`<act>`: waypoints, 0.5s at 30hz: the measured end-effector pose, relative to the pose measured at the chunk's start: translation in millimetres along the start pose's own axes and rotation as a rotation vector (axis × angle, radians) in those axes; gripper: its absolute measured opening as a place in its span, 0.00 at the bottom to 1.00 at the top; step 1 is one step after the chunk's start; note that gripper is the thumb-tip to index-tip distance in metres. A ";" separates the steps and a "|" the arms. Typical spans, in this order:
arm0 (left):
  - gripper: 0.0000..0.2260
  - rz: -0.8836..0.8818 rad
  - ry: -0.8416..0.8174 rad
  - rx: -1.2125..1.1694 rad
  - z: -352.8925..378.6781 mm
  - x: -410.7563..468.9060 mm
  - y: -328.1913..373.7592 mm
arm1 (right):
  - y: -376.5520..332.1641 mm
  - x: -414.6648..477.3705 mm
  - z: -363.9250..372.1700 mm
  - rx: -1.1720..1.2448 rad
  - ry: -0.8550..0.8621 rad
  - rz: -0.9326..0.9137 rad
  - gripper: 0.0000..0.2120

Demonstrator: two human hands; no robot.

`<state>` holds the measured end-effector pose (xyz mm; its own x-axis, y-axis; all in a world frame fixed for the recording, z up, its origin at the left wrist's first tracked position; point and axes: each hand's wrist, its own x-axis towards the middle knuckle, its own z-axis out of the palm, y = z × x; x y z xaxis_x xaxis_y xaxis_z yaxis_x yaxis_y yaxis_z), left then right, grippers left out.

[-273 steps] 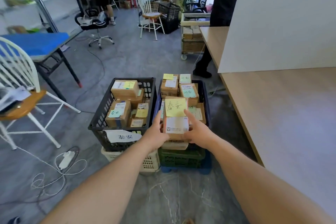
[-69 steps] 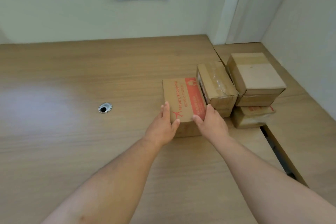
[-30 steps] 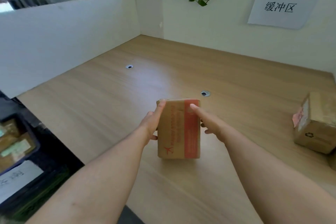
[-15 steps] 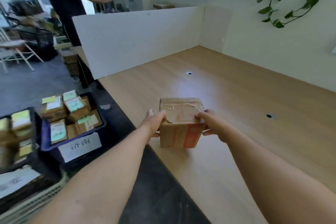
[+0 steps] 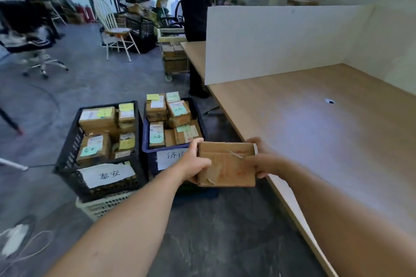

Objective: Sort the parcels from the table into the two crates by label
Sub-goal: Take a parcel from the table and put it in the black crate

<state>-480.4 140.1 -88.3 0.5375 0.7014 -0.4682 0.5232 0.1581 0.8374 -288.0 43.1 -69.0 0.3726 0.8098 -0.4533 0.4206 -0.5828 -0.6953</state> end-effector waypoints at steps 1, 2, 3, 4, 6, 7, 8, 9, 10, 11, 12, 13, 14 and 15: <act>0.26 -0.025 0.036 -0.038 -14.8 -0.3 -7.6 | -10.1 8.9 13.5 -0.010 0.003 -0.021 0.26; 0.22 -0.050 0.082 -0.080 -29.0 -1.1 -14.6 | -20.5 17.0 26.4 -0.008 -0.005 -0.039 0.24; 0.19 -0.072 0.132 -0.121 -42.5 -1.5 -21.8 | -31.5 24.1 38.8 -0.005 -0.022 -0.053 0.22; 0.17 -0.082 0.183 -0.146 -55.5 -0.3 -30.1 | -42.1 30.6 50.6 -0.007 -0.040 -0.065 0.20; 0.16 -0.092 0.274 -0.177 -78.6 0.7 -46.1 | -61.2 44.9 72.0 -0.029 -0.063 -0.087 0.16; 0.16 -0.095 0.310 -0.177 -88.5 0.4 -53.6 | -69.2 52.6 81.4 -0.046 -0.067 -0.099 0.14; 0.15 -0.097 0.337 -0.166 -97.6 1.0 -61.4 | -76.4 60.2 90.5 -0.065 -0.073 -0.111 0.13; 0.16 -0.106 0.351 -0.153 -105.9 1.5 -69.3 | -82.7 66.9 98.8 -0.076 -0.089 -0.120 0.12; 0.18 -0.111 0.361 -0.134 -112.5 1.3 -75.6 | -87.6 73.5 106.2 -0.078 -0.116 -0.125 0.12; 0.20 -0.118 0.367 -0.123 -118.3 1.1 -81.2 | -91.6 80.9 113.0 -0.075 -0.150 -0.135 0.13; 0.24 -0.121 0.370 -0.118 -122.7 -0.6 -84.7 | -94.9 88.4 119.3 -0.082 -0.186 -0.155 0.15; 0.28 -0.116 0.375 -0.113 -126.8 -2.2 -87.2 | -98.4 95.6 125.4 -0.096 -0.220 -0.184 0.18; 0.34 -0.106 0.388 -0.098 -131.6 -1.9 -89.9 | -102.7 101.9 131.0 -0.121 -0.249 -0.214 0.21; 0.38 -0.104 0.398 -0.081 -136.9 -1.0 -91.6 | -107.7 108.5 136.1 -0.154 -0.266 -0.242 0.24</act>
<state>-619.4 220.1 -126.0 0.1789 0.8899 -0.4197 0.4993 0.2855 0.8181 -405.5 203.0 -119.2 0.0285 0.9029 -0.4289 0.5966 -0.3596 -0.7174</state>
